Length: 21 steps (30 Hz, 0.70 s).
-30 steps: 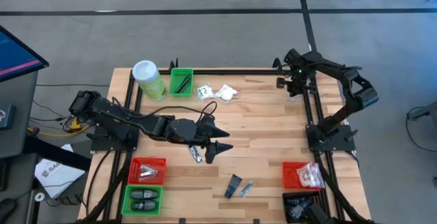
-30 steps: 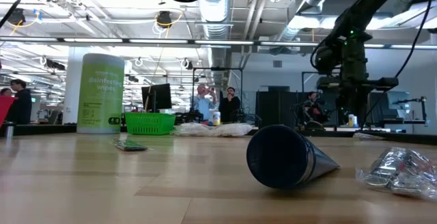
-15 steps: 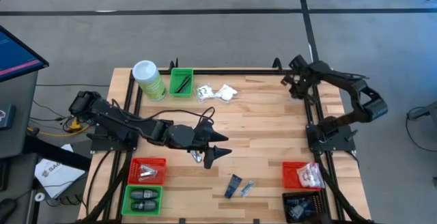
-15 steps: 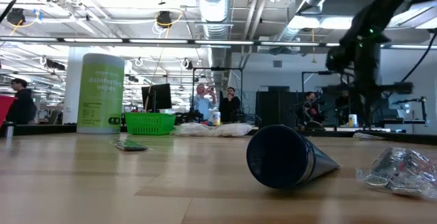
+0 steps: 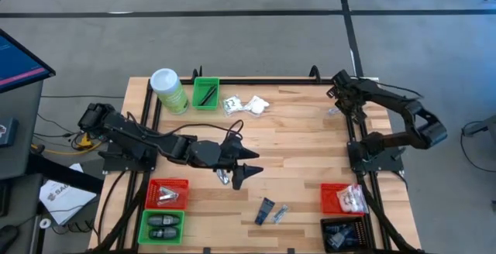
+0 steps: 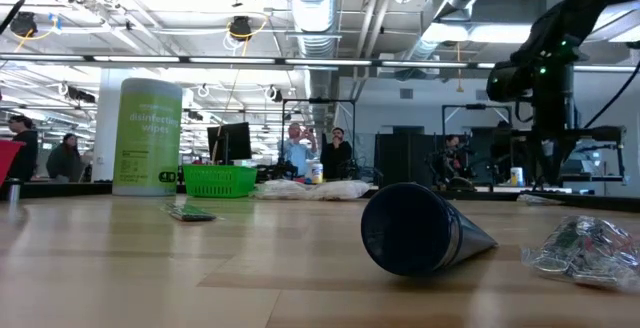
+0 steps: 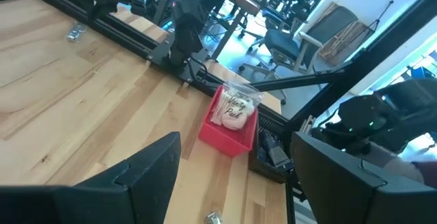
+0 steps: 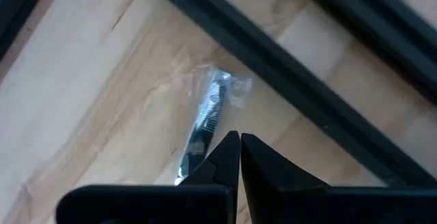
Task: Pick & Place Travel size toiletries
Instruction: Put the nail cutter into the left red bin
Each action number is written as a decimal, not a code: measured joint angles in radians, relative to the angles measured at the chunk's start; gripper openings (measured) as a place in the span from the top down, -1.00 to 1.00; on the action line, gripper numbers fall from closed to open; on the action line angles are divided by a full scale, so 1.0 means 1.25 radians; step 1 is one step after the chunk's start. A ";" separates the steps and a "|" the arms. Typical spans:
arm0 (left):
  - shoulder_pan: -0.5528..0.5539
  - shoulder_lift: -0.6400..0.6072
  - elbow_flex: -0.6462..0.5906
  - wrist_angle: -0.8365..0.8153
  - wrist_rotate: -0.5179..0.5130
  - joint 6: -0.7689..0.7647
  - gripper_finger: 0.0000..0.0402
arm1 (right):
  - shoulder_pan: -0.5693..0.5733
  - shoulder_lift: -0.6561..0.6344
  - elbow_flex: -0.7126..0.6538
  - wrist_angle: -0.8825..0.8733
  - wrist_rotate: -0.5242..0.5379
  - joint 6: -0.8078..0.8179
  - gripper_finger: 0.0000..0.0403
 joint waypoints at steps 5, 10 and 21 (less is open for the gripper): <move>0.000 0.000 0.000 0.000 -0.004 -0.008 -0.36 | -0.002 0.063 0.000 0.045 -0.038 -0.017 0.96; -0.001 0.000 0.000 0.000 -0.005 -0.023 -0.36 | 0.015 0.091 0.000 0.074 -0.039 -0.003 0.96; -0.001 0.000 0.000 0.000 -0.005 -0.029 -0.36 | 0.023 0.193 0.004 0.141 -0.075 -0.087 0.96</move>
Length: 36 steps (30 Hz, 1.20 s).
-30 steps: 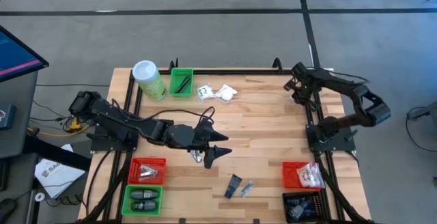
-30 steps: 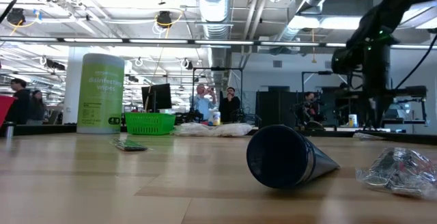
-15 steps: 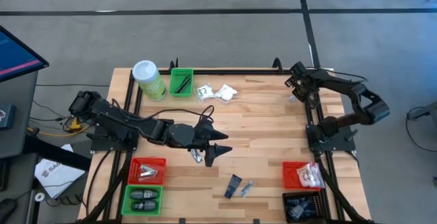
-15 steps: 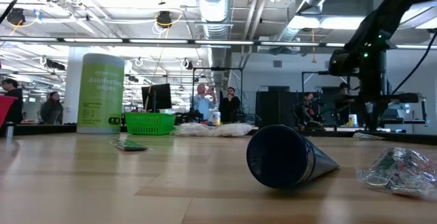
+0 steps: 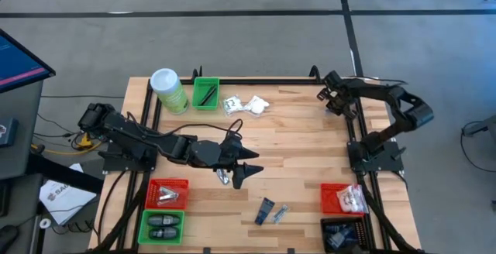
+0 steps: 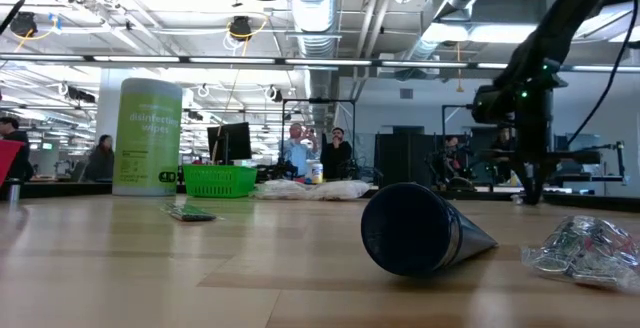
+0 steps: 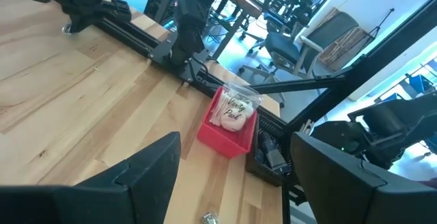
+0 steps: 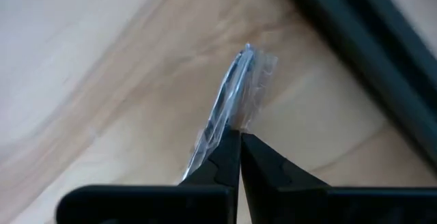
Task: Pick & Place Travel size toiletries
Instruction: Put the nail cutter into the left red bin
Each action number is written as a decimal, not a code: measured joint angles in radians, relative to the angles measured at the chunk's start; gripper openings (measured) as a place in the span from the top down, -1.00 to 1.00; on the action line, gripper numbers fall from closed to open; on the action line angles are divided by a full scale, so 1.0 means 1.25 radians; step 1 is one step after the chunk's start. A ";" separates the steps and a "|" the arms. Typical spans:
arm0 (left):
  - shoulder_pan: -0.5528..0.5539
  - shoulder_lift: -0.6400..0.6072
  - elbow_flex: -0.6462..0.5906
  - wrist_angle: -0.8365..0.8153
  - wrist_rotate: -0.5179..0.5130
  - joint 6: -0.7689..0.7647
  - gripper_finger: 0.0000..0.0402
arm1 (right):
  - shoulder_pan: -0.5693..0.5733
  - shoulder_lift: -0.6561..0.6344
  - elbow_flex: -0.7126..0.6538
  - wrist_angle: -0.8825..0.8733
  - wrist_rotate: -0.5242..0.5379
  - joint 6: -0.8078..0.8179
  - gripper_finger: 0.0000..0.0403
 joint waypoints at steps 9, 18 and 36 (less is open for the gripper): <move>0.006 0.000 0.000 0.000 0.000 0.004 -0.36 | 0.037 0.004 -0.001 0.057 -0.061 -0.100 0.96; 0.011 0.000 0.000 0.000 -0.004 0.017 -0.36 | 0.118 0.005 -0.002 0.052 -0.124 -0.223 0.96; 0.008 0.000 0.000 0.001 -0.002 0.012 -0.36 | 0.358 -0.022 -0.008 -0.018 -0.243 -0.524 0.96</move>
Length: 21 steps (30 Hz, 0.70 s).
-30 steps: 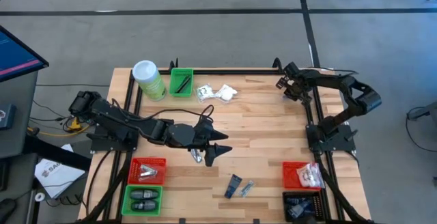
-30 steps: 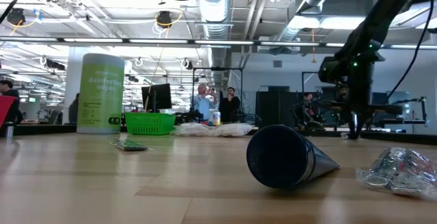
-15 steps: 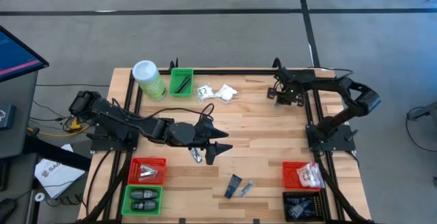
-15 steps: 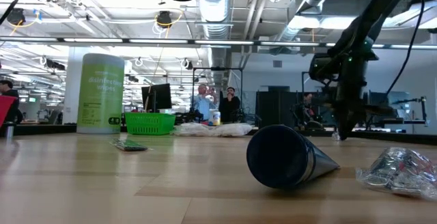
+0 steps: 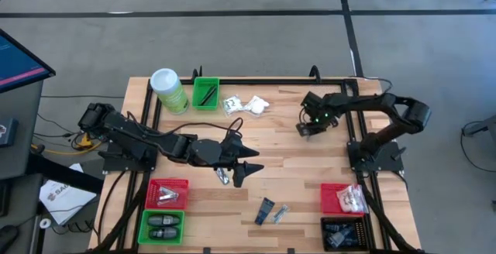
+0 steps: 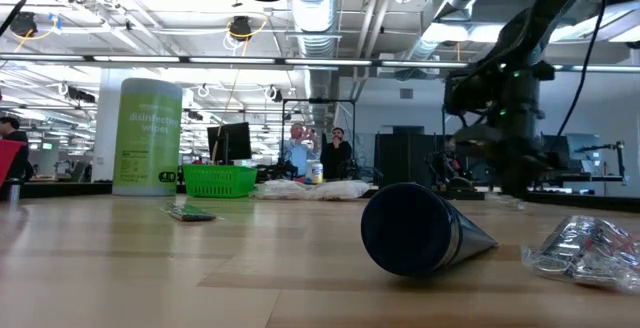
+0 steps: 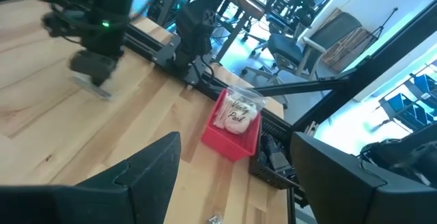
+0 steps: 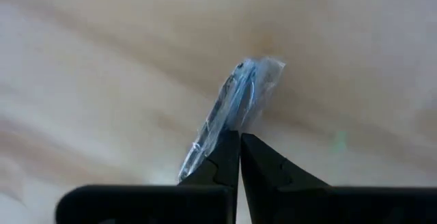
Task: Pick & Place Travel size toiletries
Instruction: Put the nail cutter into the left red bin
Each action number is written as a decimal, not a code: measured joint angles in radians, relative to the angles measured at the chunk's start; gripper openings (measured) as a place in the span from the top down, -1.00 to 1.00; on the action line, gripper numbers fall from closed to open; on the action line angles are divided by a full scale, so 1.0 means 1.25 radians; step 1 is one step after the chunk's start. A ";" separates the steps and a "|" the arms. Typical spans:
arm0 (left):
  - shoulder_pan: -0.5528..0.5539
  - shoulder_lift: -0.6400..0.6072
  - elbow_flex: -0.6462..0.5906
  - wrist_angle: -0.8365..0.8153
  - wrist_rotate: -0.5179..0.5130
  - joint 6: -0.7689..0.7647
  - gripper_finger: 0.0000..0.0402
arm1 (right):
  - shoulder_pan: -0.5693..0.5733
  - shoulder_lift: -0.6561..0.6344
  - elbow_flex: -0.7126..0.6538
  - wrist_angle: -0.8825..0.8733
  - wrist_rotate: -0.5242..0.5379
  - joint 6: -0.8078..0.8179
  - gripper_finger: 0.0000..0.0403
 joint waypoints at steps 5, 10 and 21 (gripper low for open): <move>-0.002 0.000 0.000 0.001 0.001 -0.009 -0.36 | 0.041 -0.106 0.001 -0.006 0.008 0.017 0.96; -0.002 0.000 0.000 0.000 0.001 -0.009 -0.36 | 0.053 -0.204 0.001 -0.033 0.004 0.028 0.96; 0.006 0.000 0.000 0.001 0.000 0.009 -0.36 | 0.063 -0.175 0.002 -0.048 0.008 0.066 0.40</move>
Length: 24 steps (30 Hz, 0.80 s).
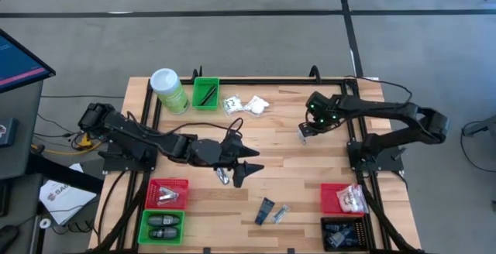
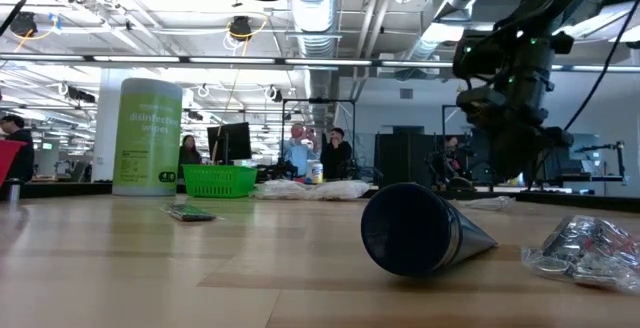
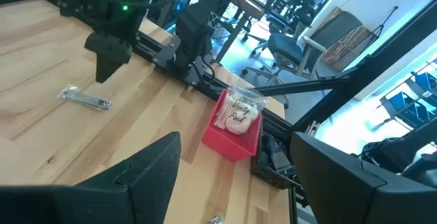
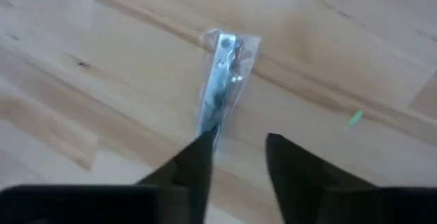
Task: Pick & Place Travel size toiletries
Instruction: Put the nail cutter into the left red bin
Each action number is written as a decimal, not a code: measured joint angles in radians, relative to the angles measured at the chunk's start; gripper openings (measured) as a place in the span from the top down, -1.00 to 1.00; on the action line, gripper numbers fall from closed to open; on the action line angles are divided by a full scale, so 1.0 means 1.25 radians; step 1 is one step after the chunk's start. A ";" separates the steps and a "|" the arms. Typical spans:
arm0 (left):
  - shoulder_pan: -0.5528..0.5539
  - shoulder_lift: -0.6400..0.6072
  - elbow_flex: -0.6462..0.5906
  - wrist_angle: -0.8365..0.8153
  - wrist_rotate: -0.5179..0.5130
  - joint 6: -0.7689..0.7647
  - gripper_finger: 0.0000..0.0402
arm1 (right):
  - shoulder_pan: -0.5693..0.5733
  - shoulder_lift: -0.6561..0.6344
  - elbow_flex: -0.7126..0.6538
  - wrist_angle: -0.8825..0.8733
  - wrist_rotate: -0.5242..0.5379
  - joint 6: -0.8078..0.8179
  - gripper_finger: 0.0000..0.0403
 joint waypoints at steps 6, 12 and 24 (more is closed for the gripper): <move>0.002 0.000 0.000 0.000 -0.001 0.000 -0.36 | 0.022 0.072 0.000 0.037 0.023 -0.018 -0.17; 0.001 0.000 0.000 0.000 -0.001 -0.003 -0.36 | 0.063 0.103 0.005 0.113 0.023 -0.027 -0.40; -0.001 0.000 0.000 0.000 0.005 -0.019 -0.36 | 0.126 0.238 0.068 0.112 0.049 -0.051 -0.42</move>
